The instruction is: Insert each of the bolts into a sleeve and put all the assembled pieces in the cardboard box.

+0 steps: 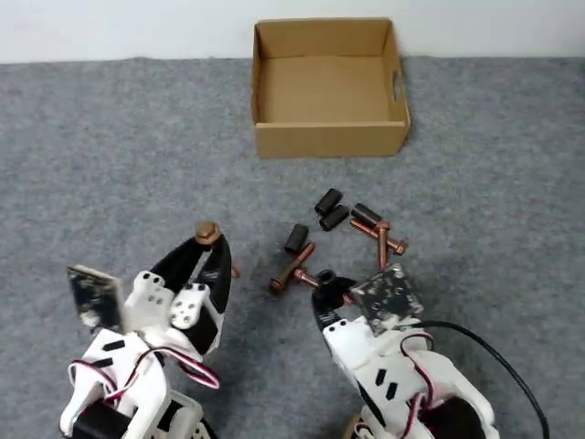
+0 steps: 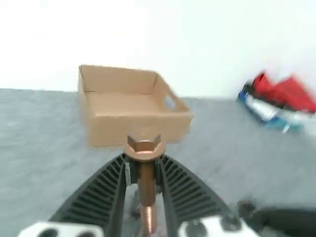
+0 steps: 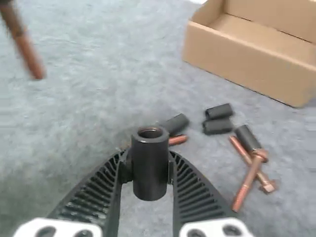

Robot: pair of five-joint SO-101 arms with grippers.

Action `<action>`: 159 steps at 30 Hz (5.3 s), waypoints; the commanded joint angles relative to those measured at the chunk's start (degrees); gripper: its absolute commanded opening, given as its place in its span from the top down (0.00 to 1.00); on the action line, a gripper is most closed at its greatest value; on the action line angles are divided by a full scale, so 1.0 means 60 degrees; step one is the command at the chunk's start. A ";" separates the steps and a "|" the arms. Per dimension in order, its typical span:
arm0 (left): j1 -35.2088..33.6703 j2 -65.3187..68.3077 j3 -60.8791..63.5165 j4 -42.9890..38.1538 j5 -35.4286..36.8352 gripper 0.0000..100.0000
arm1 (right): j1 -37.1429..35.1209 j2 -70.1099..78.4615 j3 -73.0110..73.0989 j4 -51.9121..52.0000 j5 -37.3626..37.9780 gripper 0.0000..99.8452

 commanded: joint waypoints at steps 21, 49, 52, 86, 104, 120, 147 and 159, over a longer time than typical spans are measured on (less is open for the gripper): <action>0.1919 -0.0059 0.0535 -0.1626 0.1538 1.00 | -0.1707 0.0066 0.0586 -0.2015 0.1875 0.99; 0.3414 -0.0044 0.1473 0.1143 -0.0689 0.77 | -0.1663 0.0051 0.0571 -0.2015 0.1875 0.99; 0.3385 -0.0044 0.1443 0.1187 -0.0689 0.76 | -0.1663 0.0051 0.0586 -0.2015 0.1875 0.99; -0.3209 -0.0103 0.3348 0.1216 -0.3238 1.00 | 0.2498 0.2117 -0.1407 -0.0579 -0.1260 0.99; -0.4103 -0.0059 0.4711 0.0850 -0.4190 1.00 | 0.2498 1.1788 -0.8425 -0.4271 -0.1597 0.99; -0.4161 -0.0059 0.4711 0.0864 -0.4190 0.99 | 0.2527 1.9289 -1.4755 -0.5795 0.0542 0.99; -0.4176 -0.0044 0.4711 0.0864 -0.4220 0.99 | 0.2996 2.6527 -2.0278 -0.5575 0.3429 0.99; -0.4410 -0.0044 0.4711 0.0835 -0.4234 0.99 | 0.3114 2.6366 -2.1026 -0.3846 0.3458 0.84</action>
